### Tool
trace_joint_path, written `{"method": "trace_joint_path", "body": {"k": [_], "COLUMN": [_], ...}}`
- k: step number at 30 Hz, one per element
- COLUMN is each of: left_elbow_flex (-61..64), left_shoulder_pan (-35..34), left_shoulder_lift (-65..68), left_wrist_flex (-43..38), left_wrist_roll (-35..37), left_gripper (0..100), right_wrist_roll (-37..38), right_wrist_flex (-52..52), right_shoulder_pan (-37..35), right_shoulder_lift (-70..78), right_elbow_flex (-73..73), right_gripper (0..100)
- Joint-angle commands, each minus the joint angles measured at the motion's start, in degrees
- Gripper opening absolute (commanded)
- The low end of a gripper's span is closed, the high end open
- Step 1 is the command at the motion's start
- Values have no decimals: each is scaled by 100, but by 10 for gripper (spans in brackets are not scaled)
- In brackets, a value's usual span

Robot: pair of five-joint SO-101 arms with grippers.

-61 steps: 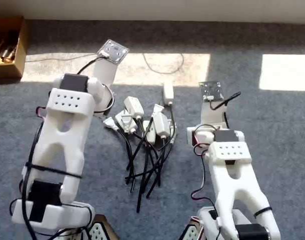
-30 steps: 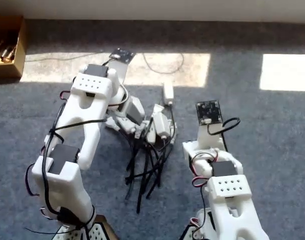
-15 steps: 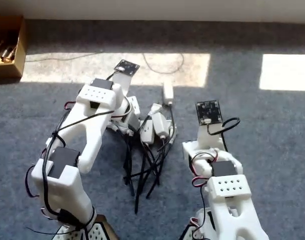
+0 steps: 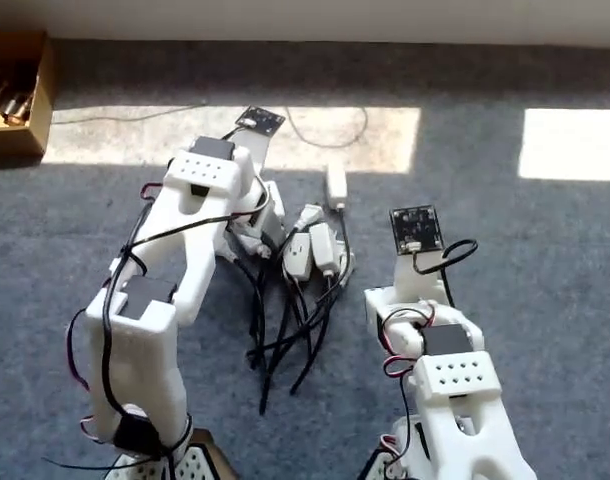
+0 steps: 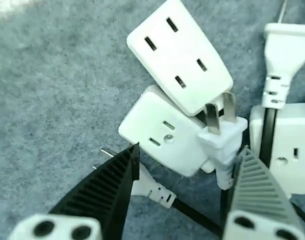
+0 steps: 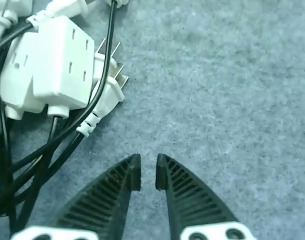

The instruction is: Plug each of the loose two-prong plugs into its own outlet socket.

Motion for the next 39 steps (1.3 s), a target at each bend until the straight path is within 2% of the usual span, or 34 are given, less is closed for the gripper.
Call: {"method": "trace_joint_path", "body": {"k": [1,11,19,26,28,32,36,39], "left_elbow_flex": [-418,-796,-558,-576,-787,-892,-1051,-1771], "left_shoulder_pan": [-224,-1358,-1596,-2431,-2404,-1754,-1367,-1182], "left_shoulder_lift": [119,92,-470,-822,-884,-901,-963,-875], "left_wrist_flex": [-9,-9,79,35,79,246,299,70], "left_wrist_roll": [70,1081,1099,1363,1231,475,457,484], "left_gripper": [274,274,274,281,303,312,312,312], "right_wrist_roll": [-18,-18,-18,-18,-18,-18,-18,-18], "right_wrist_flex": [-4,-4,-13,-13,-13,-13,-13,-13], "right_shoulder_pan": [-48,-48,-48,-40,-40,-40,-48,-57], "right_shoulder_lift": [-145,-145,-145,-136,-136,-145,-145,-145], "right_elbow_flex": [-40,-40,-40,-40,-40,-40,-40,-40], "right_gripper": [70,70,70,70,70,70,70,70]}}
